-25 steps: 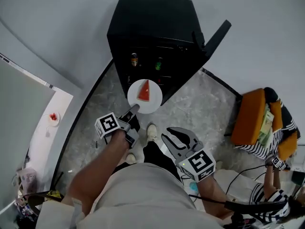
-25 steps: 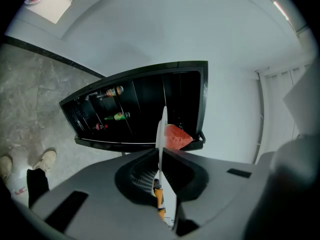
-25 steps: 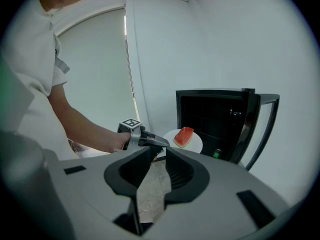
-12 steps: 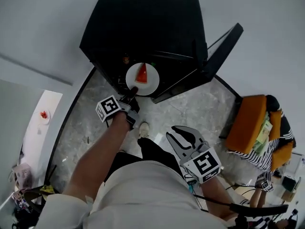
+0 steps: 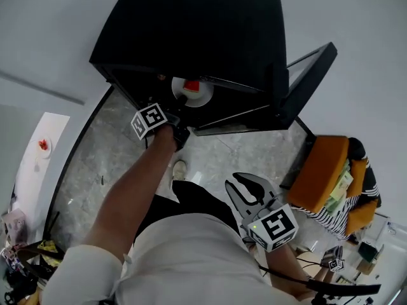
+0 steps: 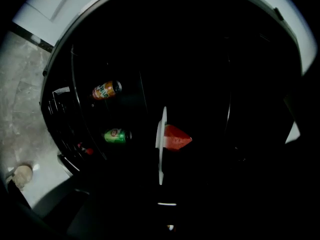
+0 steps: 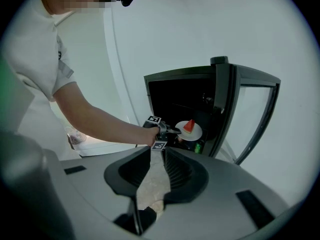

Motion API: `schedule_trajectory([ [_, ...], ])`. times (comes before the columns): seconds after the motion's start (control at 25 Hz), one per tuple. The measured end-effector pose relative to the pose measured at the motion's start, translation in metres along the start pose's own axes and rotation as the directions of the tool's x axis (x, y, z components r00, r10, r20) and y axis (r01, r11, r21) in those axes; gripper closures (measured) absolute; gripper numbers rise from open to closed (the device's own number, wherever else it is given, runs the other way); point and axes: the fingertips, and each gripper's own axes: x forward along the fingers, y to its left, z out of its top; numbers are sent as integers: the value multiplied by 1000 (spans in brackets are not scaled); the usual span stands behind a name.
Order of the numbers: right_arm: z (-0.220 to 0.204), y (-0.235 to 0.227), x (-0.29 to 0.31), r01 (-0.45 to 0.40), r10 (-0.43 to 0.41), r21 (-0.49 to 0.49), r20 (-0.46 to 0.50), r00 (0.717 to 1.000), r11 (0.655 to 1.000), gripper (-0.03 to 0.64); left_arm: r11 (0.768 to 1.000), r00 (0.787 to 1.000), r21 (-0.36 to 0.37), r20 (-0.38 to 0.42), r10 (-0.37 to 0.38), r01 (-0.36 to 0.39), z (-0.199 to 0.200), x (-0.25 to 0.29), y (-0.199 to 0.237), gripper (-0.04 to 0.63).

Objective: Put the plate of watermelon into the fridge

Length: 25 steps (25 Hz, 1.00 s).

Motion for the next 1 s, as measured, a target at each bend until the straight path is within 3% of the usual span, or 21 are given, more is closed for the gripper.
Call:
schedule_trajectory([
  [0.44, -9, -3, 7, -23, 25, 47, -45, 999, 999, 518, 994, 994, -7, 28, 105, -105, 22, 43, 29, 571],
  [0.68, -11, -4, 7, -17, 20, 59, -54, 998, 998, 518, 978, 979, 49, 23, 202, -203, 28, 45, 38, 572],
  [0.84, -11, -2, 8, -25, 28, 62, -55, 998, 998, 518, 950, 965, 168, 24, 262, -262, 31, 46, 38, 571],
  [0.92, -13, -1, 9, -29, 33, 66, -57, 998, 997, 518, 921, 952, 246, 12, 307, -301, 31, 48, 37, 560],
  [1.0, -14, 2, 9, -34, 38, 68, -60, 997, 997, 518, 878, 930, 328, 6, 366, -348, 32, 47, 39, 537],
])
